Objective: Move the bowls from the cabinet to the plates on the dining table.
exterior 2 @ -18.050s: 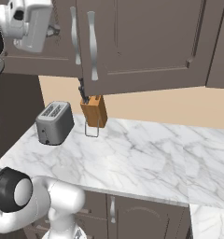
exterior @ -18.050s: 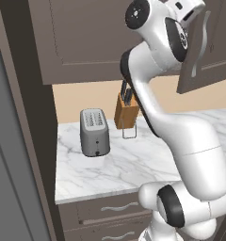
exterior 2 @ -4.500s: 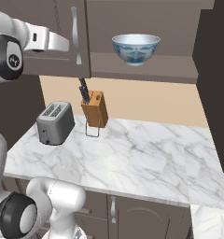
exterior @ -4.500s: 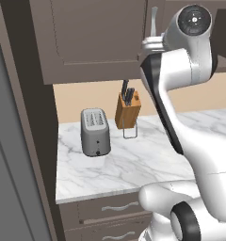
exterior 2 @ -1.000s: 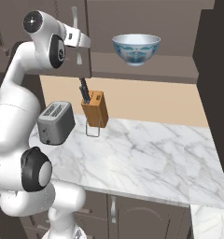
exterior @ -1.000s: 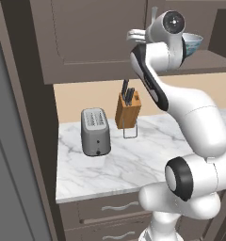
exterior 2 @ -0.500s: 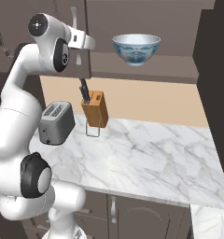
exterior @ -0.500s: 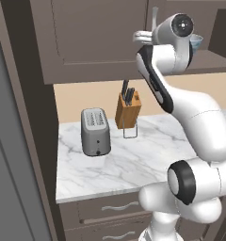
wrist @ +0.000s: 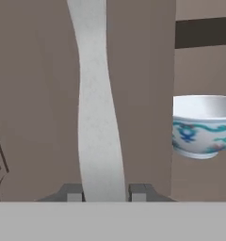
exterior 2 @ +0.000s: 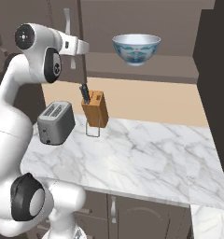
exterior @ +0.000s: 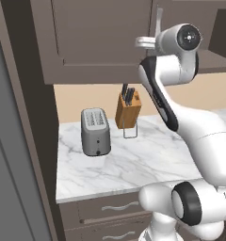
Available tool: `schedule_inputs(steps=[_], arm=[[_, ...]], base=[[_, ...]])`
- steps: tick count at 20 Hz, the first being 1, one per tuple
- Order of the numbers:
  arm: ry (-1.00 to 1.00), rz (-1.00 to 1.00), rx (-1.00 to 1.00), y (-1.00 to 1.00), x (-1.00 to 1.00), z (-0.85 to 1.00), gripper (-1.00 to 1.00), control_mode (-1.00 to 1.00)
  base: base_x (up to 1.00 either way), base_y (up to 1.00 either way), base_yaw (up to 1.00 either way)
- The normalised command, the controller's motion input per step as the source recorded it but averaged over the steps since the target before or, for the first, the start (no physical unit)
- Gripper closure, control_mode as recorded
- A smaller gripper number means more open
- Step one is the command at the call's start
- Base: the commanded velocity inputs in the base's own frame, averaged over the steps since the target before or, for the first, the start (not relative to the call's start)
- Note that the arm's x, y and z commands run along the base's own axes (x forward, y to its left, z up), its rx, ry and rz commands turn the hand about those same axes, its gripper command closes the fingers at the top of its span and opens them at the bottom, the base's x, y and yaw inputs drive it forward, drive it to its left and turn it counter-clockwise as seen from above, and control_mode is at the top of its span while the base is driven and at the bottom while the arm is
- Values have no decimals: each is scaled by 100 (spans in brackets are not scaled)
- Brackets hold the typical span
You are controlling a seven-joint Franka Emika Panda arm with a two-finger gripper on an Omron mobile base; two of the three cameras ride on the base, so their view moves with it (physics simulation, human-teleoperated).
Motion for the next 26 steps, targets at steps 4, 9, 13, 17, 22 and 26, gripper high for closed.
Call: schedule_inputs(steps=[4,9,13,17,22,26], arm=[[-2,-3,0,3,-69,29,100,-100],[0,-5,0,7,-67,39,100,-100],[0,-7,0,16,-63,38,100,-100],[0,-7,-1,17,-68,33,100,-100],[0,-6,-1,15,-72,29,100,-100],[-2,-5,-2,14,-74,25,100,-100]], base=[[0,0,0],[0,0,0],[0,0,0],[0,0,0],[0,0,0],[0,0,0]])
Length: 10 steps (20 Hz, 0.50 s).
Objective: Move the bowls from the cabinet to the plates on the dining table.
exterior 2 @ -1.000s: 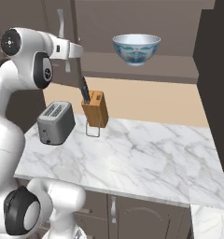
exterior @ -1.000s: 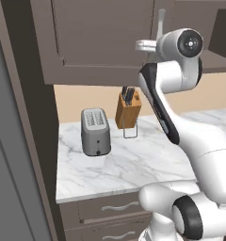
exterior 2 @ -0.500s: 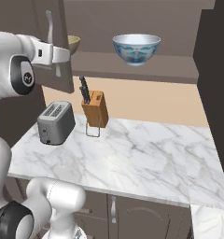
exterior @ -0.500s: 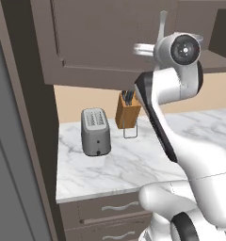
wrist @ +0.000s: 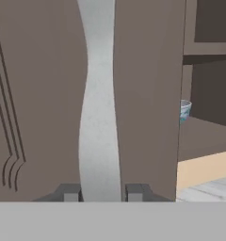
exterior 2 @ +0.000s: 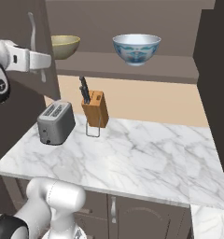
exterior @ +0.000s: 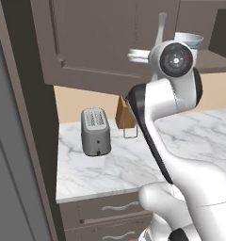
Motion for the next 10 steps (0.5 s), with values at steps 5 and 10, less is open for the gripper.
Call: schedule_inputs(steps=[5,10], arm=[[-4,-3,-3,15,-72,17,100,-100],[-5,-3,-5,18,-64,9,100,-100]], base=[[0,0,0],[0,0,0]])
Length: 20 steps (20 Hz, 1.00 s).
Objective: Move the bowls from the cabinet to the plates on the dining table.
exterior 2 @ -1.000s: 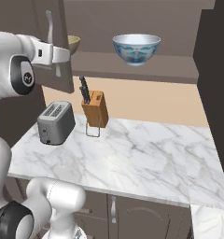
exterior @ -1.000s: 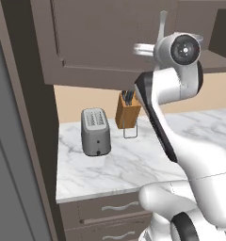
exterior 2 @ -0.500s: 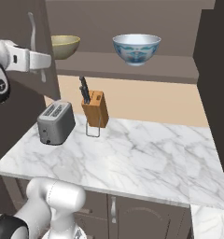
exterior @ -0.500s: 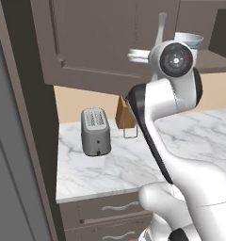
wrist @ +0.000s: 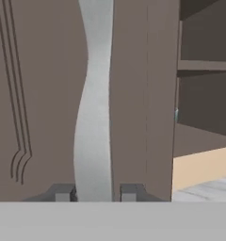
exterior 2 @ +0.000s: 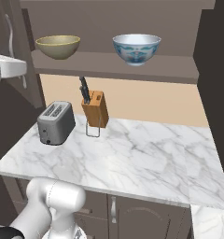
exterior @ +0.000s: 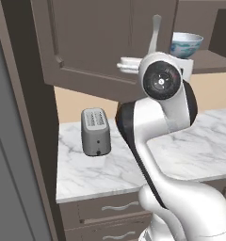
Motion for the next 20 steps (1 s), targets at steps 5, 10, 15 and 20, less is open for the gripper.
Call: schedule_inputs(steps=[5,10,15,20], arm=[[-5,-3,-4,16,-58,5,100,-100],[-2,-2,-4,16,-46,0,100,-100],[0,-1,-2,9,-30,0,-100,-100],[0,0,0,0,-13,0,-100,-100]], base=[[0,0,0],[0,0,0],[0,0,0],[0,0,0]])
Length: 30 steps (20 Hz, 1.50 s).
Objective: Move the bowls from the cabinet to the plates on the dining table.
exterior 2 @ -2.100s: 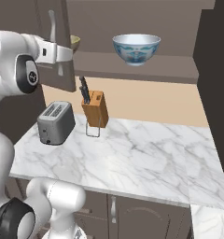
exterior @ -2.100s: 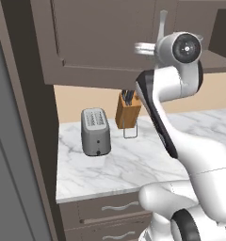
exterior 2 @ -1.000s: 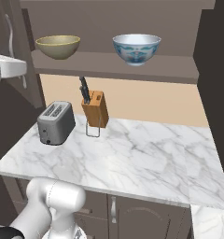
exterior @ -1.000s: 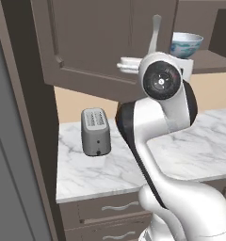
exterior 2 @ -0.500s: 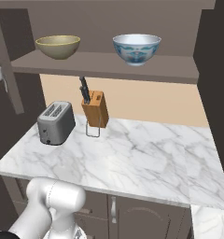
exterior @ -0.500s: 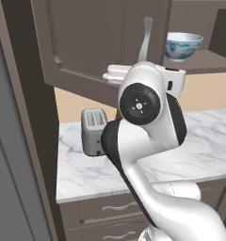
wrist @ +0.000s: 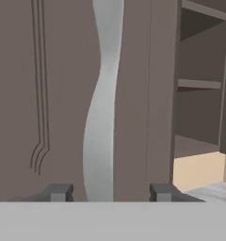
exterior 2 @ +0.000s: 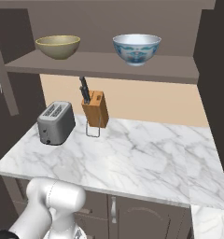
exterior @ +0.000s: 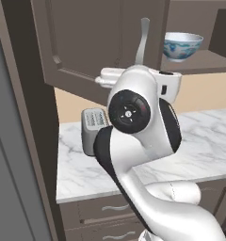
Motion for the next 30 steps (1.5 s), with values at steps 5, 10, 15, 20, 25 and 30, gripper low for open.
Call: schedule_inputs(steps=[5,10,15,20,25,30], arm=[[-5,1,-1,-12,-62,3,-100,-100],[-6,7,0,-39,-79,0,-100,-100],[0,22,0,-52,-35,-1,-100,-100],[0,34,0,-38,-6,-3,-100,-100],[3,38,-1,-24,1,-3,-100,-100],[6,40,0,-15,12,-1,-100,-100]], base=[[0,0,0],[0,0,0],[0,0,0],[0,0,0],[0,0,0],[0,0,0]])
